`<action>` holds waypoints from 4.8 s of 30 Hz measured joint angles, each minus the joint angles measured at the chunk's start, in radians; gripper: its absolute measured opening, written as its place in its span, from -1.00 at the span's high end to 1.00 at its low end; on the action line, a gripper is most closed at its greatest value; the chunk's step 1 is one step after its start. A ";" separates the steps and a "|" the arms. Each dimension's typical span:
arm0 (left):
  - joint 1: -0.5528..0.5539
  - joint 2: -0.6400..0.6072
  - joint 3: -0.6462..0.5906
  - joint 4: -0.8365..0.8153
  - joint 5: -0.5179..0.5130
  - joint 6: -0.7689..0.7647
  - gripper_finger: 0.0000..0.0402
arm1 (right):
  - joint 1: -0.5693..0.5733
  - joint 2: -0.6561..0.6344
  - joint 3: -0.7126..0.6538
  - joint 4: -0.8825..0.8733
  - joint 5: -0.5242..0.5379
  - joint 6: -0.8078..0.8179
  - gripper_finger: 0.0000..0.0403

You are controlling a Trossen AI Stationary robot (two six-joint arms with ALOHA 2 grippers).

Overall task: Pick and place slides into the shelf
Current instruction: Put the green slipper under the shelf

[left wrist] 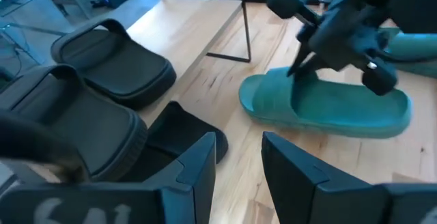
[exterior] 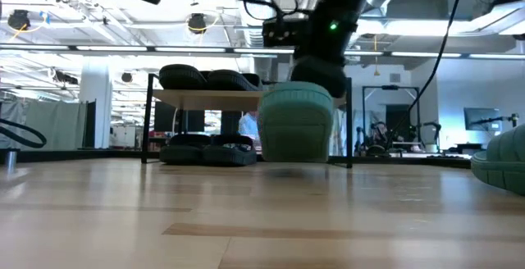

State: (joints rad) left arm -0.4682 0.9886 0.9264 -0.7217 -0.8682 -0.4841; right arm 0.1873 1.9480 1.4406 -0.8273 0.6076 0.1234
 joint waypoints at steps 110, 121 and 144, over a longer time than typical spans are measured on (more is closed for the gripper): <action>-0.088 0.001 -0.001 -0.105 -0.203 -0.189 0.45 | -0.023 -0.005 -0.005 0.227 -0.351 -0.123 -0.10; -0.087 0.001 -0.001 -0.104 -0.210 -0.187 0.45 | 0.038 0.056 -0.006 0.292 -0.327 -0.040 -0.02; -0.087 0.001 -0.001 -0.104 -0.191 -0.180 0.45 | 0.062 0.054 -0.005 0.342 -0.293 -0.046 0.95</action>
State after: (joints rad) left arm -0.5556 0.9894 0.9257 -0.8257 -1.0592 -0.6643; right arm 0.2489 2.0022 1.4357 -0.4854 0.3148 0.0778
